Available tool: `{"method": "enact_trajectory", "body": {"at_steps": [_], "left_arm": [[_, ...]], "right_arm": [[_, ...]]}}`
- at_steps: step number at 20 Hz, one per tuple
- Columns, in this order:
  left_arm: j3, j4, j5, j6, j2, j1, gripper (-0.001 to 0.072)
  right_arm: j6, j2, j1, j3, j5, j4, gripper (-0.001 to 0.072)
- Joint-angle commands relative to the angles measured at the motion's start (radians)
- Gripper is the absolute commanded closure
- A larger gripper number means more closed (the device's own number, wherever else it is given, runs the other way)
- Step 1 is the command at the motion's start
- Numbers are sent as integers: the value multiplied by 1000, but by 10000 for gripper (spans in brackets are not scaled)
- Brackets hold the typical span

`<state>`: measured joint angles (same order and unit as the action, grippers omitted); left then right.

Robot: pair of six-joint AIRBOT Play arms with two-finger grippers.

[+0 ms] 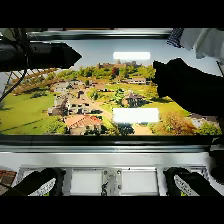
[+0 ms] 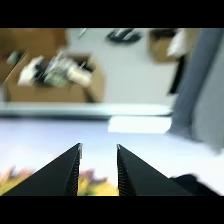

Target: Fold the clothes and pants, and hang the long-sleeved shirts on hangers.

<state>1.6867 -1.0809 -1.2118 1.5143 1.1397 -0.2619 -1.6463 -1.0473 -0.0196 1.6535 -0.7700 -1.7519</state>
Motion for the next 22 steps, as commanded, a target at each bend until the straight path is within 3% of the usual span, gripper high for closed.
{"method": "enact_trajectory", "body": {"at_steps": [1,5,10,13,14,15,16,22], "left_arm": [[0,-1,2,-1,0,0,694],[-73,-1,34,-7,-39,0,694],[-347,11,205,-6,-141,0,694],[-372,11,183,13,-142,0,694],[-372,11,182,13,-143,0,694],[-372,11,183,13,-143,0,694],[-372,10,183,13,-143,0,694],[-372,10,184,12,-143,0,693]], "right_arm": [[-338,-179,-10,175,-387,-429,449],[-275,-210,-34,39,-434,-433,450],[-241,-175,-69,-189,-389,-433,451],[-238,-175,-85,-216,-390,-431,454],[-239,-175,-85,-215,-392,-425,467],[-239,-175,-85,-215,-393,-425,537],[-239,-175,-85,-215,-393,-422,702],[-239,-177,-85,-215,-397,-415,694]]}}
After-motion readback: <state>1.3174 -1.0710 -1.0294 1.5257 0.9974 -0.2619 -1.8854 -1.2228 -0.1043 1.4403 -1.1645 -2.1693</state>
